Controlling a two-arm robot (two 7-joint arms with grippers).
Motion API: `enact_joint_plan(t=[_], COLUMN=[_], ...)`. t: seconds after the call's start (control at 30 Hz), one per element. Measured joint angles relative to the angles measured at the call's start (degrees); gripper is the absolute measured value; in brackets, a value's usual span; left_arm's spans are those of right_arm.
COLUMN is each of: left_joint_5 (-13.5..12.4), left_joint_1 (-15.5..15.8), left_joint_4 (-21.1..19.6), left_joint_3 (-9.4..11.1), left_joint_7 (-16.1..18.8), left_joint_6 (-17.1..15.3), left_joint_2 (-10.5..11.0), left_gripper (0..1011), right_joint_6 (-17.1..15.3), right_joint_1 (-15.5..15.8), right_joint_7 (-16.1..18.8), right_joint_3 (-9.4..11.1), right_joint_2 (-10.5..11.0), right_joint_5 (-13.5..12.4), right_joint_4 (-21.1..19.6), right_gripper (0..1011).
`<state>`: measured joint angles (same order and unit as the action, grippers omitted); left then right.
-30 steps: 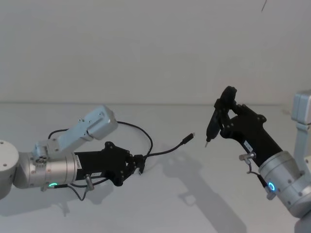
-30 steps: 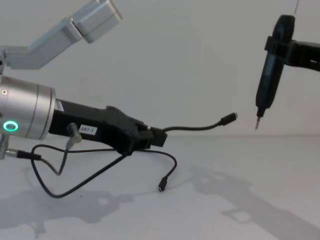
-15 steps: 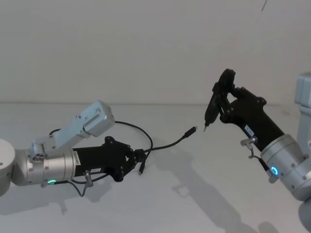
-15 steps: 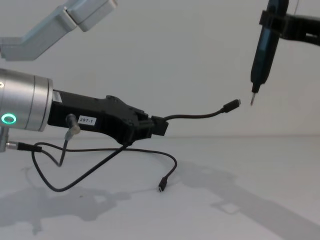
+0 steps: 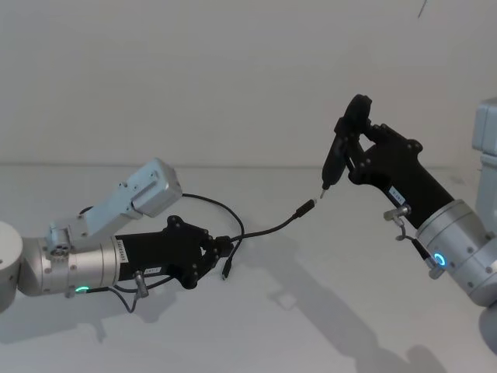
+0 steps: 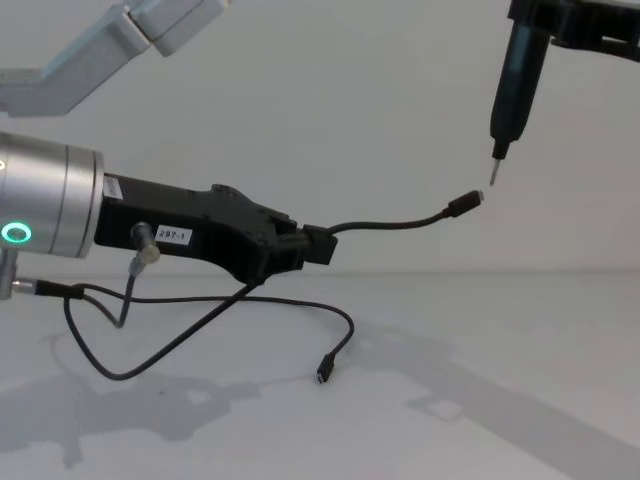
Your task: Pick up the data cable with the one hand.
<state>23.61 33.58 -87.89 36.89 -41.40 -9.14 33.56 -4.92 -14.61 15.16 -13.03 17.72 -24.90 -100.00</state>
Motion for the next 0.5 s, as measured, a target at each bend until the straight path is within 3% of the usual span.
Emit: enact_joint_plan(t=[0.5], left_joint_5=[0.1], left_joint_1=[0.0], left_joint_4=[0.0], left_joint_3=[-0.1], left_joint_7=[0.0], left_joint_6=[0.2], left_joint_2=[0.0], left_gripper=[35], right_joint_6=[0.4], right_joint_1=[-1.5], right_joint_7=[0.5], right_joint_3=[-0.8], right_joint_2=[0.4], right_joint_5=[-0.8], right_joint_4=[1.8], right_gripper=[279])
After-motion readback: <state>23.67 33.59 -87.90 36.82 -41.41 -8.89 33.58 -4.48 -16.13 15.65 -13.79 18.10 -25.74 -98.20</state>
